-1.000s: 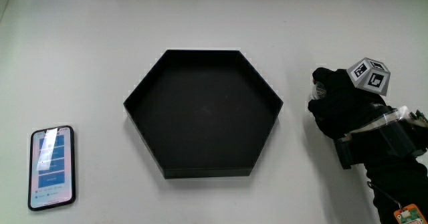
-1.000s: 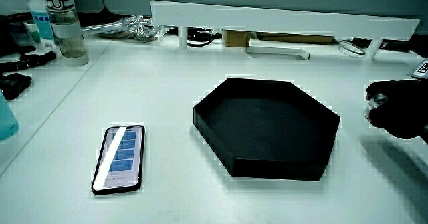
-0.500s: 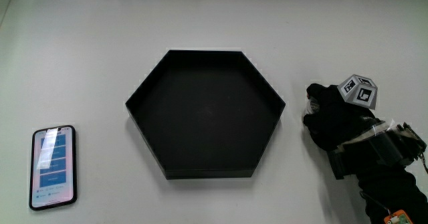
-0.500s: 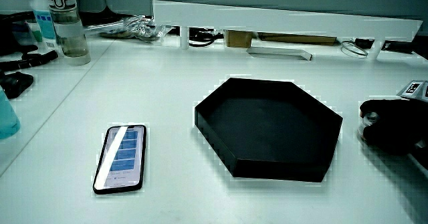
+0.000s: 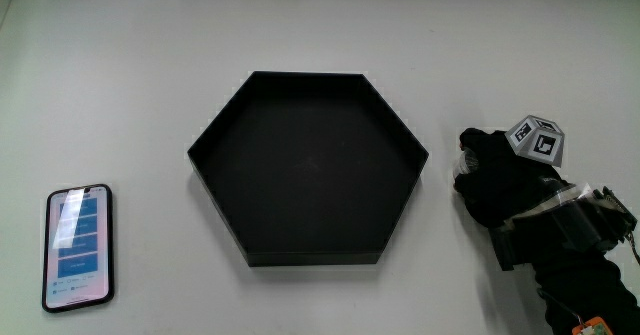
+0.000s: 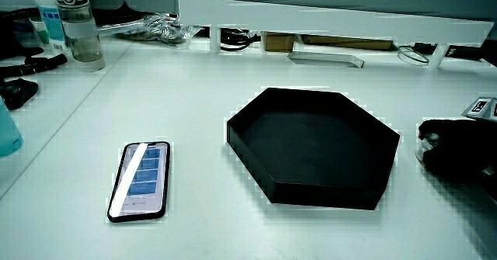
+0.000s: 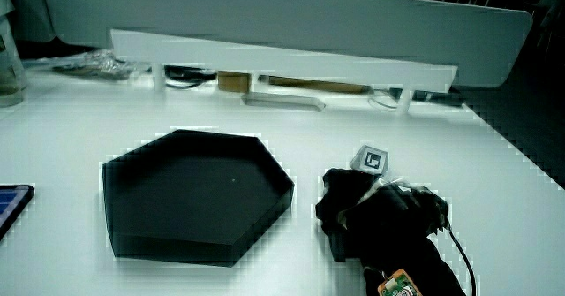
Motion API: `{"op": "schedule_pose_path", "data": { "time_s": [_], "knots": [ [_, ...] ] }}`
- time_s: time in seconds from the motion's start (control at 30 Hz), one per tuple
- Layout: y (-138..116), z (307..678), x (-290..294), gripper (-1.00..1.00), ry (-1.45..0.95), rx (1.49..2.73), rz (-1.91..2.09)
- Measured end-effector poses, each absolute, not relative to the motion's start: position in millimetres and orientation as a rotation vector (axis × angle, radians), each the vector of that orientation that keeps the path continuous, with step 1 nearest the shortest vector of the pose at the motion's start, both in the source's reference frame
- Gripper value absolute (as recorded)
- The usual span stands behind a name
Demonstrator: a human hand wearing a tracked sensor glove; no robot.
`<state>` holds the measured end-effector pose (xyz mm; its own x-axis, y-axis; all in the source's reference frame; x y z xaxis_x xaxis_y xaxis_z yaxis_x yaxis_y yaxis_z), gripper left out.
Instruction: Place paper clip on desk
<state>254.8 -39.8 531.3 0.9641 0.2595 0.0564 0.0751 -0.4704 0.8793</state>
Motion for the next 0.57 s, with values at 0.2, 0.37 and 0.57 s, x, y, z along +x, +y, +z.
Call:
{"op": "schedule_pose_path", "data": {
  "time_s": [0.2, 0.37, 0.57],
  "knots": [
    [-38, 534, 256, -0.71, 0.239, 1.992, 0.220],
    [-38, 525, 262, -1.00, 0.240, 2.069, 0.224],
    [-46, 498, 272, -1.00, 0.276, 2.254, 0.255]
  ]
}}
